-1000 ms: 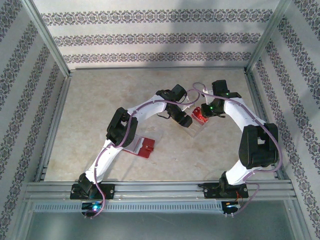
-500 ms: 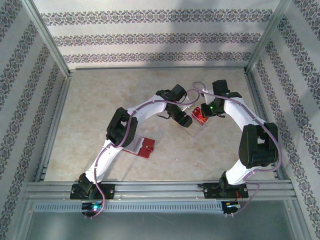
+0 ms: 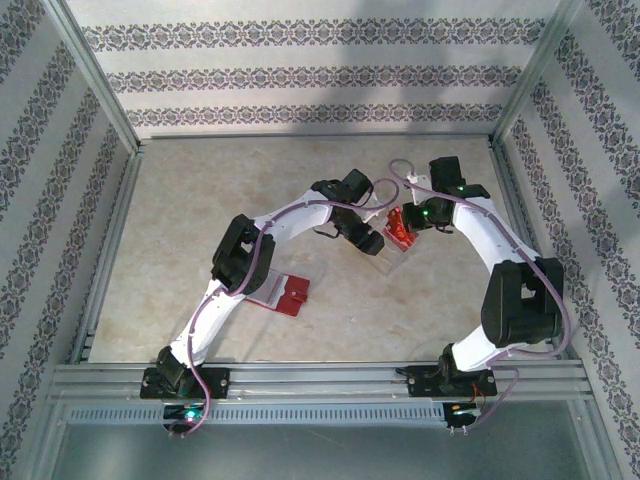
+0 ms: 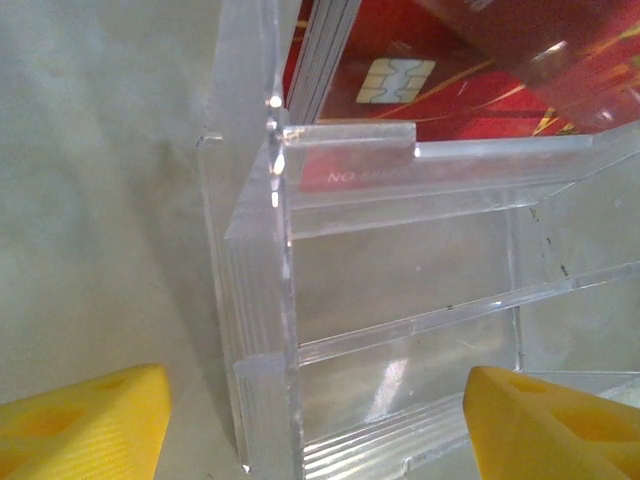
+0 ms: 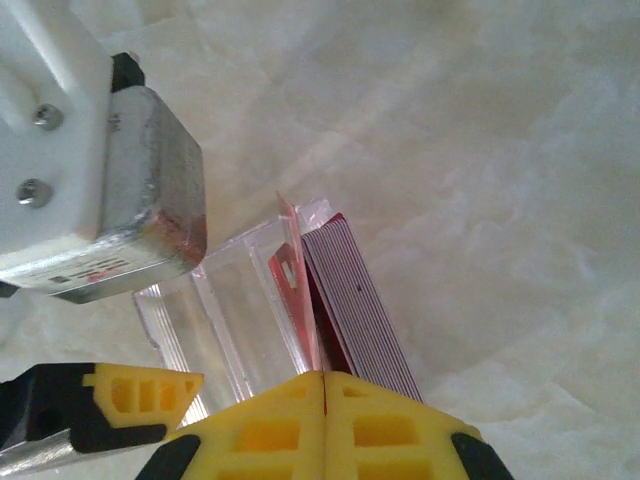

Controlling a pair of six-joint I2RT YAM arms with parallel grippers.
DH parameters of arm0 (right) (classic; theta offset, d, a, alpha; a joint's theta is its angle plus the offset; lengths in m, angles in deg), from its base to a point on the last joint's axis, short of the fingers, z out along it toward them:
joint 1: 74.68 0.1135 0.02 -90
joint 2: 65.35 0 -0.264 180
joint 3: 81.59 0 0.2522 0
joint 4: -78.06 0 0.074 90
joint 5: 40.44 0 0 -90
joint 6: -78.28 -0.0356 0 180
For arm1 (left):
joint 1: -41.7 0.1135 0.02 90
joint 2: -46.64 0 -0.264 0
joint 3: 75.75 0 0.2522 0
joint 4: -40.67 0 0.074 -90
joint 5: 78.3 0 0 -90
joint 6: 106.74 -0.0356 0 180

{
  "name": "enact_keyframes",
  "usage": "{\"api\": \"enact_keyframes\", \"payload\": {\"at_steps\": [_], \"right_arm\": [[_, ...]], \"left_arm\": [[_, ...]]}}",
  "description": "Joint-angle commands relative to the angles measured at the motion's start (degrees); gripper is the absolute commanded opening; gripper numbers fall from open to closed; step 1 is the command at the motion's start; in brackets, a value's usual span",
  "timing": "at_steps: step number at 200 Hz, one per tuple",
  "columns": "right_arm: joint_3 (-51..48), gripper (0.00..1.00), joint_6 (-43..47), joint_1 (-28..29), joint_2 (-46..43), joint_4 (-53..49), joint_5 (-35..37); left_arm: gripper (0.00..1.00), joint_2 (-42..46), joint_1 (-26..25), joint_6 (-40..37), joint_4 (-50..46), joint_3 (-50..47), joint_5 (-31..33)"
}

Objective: Put the credit cards into the card holder

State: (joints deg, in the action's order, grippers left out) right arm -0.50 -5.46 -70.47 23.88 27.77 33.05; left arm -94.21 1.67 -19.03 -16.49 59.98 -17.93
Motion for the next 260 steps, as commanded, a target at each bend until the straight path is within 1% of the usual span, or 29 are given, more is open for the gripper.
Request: {"api": "enact_keyframes", "payload": {"at_steps": [1,34,58,92,112,136,152,170,188,212,226,243,260], "right_arm": [[0.9,0.0,-0.6,-0.8,-2.6,-1.8,-2.7],[-1.2,0.0,-3.5,-1.6,-7.5,-1.2,-6.1],[-1.8,0.0,-6.2,-2.5,-10.7,-1.6,-9.4],[-2.7,0.0,-11.3,-2.6,-14.6,-0.7,-13.5],[-4.2,0.0,-17.0,-2.6,-17.5,1.7,-16.9],[-9.5,0.0,-25.9,-2.6,-21.6,10.5,-21.8],[-12.9,0.0,-32.8,-2.6,-23.4,16.3,-24.7],[-17.5,0.0,-41.6,-2.4,-25.2,26.5,-27.9],[-21.6,0.0,-49.2,-1.7,-26.5,35.2,-28.1],[-24.8,0.0,-57.1,0.3,-26.5,43.7,-28.7],[-26.6,0.0,-59.6,1.8,-26.7,48.4,-28.3],[-28.3,0.0,-61.8,3.3,-26.2,52.2,-27.4],[-30.0,0.0,-64.6,4.9,-25.6,56.6,-27.0]], "left_arm": [[0.8,2.3,0.0,-0.8,-5.9,-1.5,2.6],[0.85,6.6,0.5,-0.1,-6.0,-0.8,0.2],[0.88,10.9,0.7,-0.7,-6.1,-1.5,0.6],[0.89,17.8,1.9,0.3,-5.3,-6.2,-0.6],[0.88,22.8,2.8,-0.2,-4.1,-11.3,-1.3],[0.84,29.4,5.0,0.1,-2.3,-17.7,-4.7],[0.83,34.4,6.6,-0.8,-0.8,-22.1,-4.7],[0.83,39.7,8.8,-0.9,1.2,-27.0,-6.7],[0.83,44.3,10.8,-0.1,4.6,-32.4,-8.6],[0.83,48.8,11.7,-1.4,6.7,-36.7,-10.2],[0.83,50.7,12.0,-1.5,7.8,-38.6,-11.2],[0.83,52.4,12.5,-1.7,8.8,-40.7,-11.0],[0.83,53.3,13.9,-0.1,10.0,-42.4,-11.7]]}}
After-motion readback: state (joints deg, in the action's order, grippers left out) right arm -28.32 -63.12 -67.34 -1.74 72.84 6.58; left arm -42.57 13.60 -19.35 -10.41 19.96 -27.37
